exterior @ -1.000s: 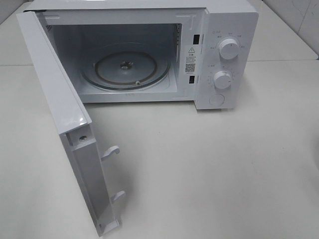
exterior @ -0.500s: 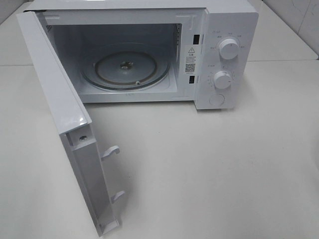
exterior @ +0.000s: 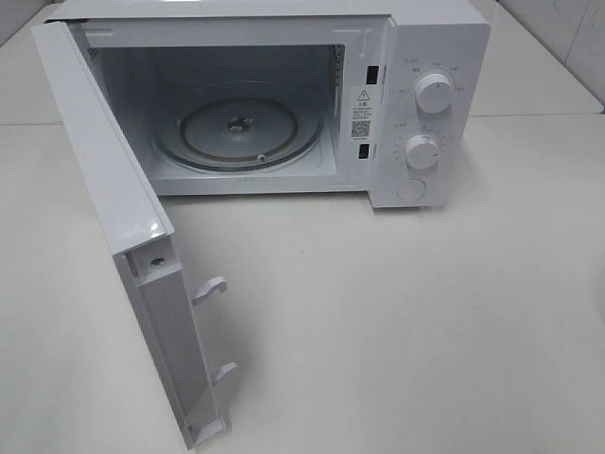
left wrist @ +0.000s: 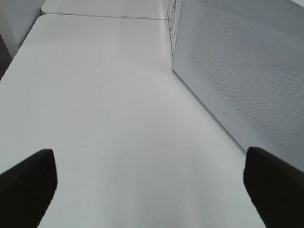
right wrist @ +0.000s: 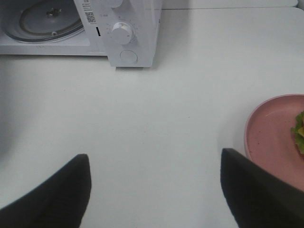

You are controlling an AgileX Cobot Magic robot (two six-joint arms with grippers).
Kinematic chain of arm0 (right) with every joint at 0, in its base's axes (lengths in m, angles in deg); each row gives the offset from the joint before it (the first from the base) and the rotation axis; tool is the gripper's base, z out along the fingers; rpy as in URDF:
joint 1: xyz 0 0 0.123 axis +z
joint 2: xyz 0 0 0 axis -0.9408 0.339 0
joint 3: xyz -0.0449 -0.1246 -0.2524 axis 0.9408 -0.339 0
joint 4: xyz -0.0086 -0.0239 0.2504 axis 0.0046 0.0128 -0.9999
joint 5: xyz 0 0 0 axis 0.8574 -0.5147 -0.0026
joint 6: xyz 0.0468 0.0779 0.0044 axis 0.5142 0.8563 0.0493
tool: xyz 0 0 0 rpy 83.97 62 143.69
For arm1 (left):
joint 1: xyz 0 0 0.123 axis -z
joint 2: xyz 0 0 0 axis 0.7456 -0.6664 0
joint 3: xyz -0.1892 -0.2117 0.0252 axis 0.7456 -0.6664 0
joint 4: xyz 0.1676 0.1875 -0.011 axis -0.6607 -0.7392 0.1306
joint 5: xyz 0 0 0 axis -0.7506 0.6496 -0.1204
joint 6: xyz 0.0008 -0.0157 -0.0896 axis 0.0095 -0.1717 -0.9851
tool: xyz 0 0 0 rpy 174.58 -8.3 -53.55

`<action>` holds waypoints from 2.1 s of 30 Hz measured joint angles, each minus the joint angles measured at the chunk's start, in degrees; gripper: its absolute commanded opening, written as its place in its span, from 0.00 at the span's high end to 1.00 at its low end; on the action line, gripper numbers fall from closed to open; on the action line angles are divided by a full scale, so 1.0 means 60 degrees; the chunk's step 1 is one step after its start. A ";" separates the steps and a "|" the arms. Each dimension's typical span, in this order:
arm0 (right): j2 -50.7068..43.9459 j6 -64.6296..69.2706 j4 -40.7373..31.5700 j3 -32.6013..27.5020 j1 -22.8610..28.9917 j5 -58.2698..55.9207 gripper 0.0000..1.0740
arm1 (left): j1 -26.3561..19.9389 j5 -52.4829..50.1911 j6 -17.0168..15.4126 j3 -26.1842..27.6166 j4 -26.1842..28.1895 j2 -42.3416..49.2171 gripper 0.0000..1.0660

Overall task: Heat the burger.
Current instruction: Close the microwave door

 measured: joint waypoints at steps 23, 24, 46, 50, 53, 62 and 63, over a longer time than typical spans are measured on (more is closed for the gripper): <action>-0.1919 -0.0124 0.0277 -0.0372 0.0000 -0.0420 0.11 | 0.0000 0.0000 0.0000 0.0000 0.0000 0.0000 0.05; -0.1919 -0.0124 0.0286 -0.0372 0.0000 -0.0420 0.12 | 0.0000 0.0000 0.0000 0.0000 0.0000 0.0000 0.05; -0.1919 -0.0115 0.0344 -0.0372 0.0000 -0.0420 0.51 | 0.0000 0.0000 0.0000 0.0000 0.0000 0.0000 0.05; -0.1919 -0.0115 0.0344 -0.0372 0.0000 -0.0420 0.51 | 0.0000 0.0000 0.0000 0.0000 0.0000 0.0000 0.05; -0.1919 -0.0115 0.0344 -0.0372 0.0000 -0.0420 0.51 | 0.0000 0.0000 0.0000 0.0000 0.0000 0.0000 0.05; -0.1919 -0.0115 0.0344 -0.0372 0.0000 -0.0420 0.51 | 0.0000 0.0000 0.0000 0.0000 0.0000 0.0000 0.05; -0.1919 -0.0115 0.0344 -0.0372 0.0000 -0.0420 0.51 | 0.0000 0.0000 0.0000 0.0000 0.0000 0.0000 0.05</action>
